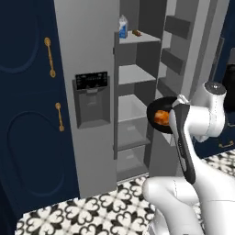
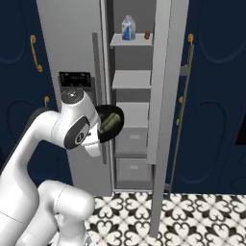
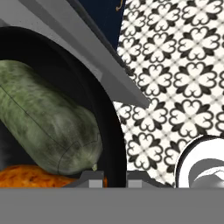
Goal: Pick the chicken drumstick and cucumber from their plates and place them in the bowl. Then put the bowl in the fridge.
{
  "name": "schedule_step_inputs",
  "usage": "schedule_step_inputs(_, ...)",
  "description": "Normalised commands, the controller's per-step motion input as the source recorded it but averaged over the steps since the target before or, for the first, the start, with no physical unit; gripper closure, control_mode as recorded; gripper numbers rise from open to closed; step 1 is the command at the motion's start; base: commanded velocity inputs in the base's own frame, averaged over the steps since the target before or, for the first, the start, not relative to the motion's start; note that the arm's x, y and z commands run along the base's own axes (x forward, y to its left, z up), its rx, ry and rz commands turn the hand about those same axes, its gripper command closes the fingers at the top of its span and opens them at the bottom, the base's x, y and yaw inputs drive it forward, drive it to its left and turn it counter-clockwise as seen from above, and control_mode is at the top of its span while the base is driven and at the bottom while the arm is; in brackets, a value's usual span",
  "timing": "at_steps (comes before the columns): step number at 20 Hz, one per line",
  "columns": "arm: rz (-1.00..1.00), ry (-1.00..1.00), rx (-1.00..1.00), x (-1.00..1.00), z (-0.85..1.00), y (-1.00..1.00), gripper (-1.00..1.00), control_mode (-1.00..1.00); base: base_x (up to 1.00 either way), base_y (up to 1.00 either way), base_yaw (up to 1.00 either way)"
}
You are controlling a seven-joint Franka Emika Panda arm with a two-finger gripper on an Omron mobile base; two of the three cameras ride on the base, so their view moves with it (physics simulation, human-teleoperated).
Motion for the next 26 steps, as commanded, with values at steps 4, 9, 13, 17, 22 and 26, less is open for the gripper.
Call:
schedule_step_inputs(4, 0.0, 0.0, 0.0, 0.0, 0.0, 0.0, 1.0, 1.0, 0.86, 0.0, -0.17)
schedule_step_inputs(9, 0.0, 0.0, 0.0, 0.0, 0.0, 0.0, 1.0, 1.0, 0.68, 0.08, -0.1)
schedule_step_inputs(13, 0.0, 0.0, 0.0, 0.0, 0.0, 0.0, 1.0, 1.0, 0.47, 0.0, -0.05)
schedule_step_inputs(17, 0.0, 0.0, 0.0, 0.0, 0.0, 0.0, 1.0, 1.0, 0.38, -0.16, -0.01)
schedule_step_inputs(22, 0.0, 0.0, 0.0, 0.0, 0.0, 0.0, 1.0, 1.0, 0.19, -0.25, 0.0)
schedule_step_inputs(26, 0.0, 0.0, 0.0, 0.0, 0.0, 0.0, 1.0, 1.0, 0.56, -0.16, 0.0)
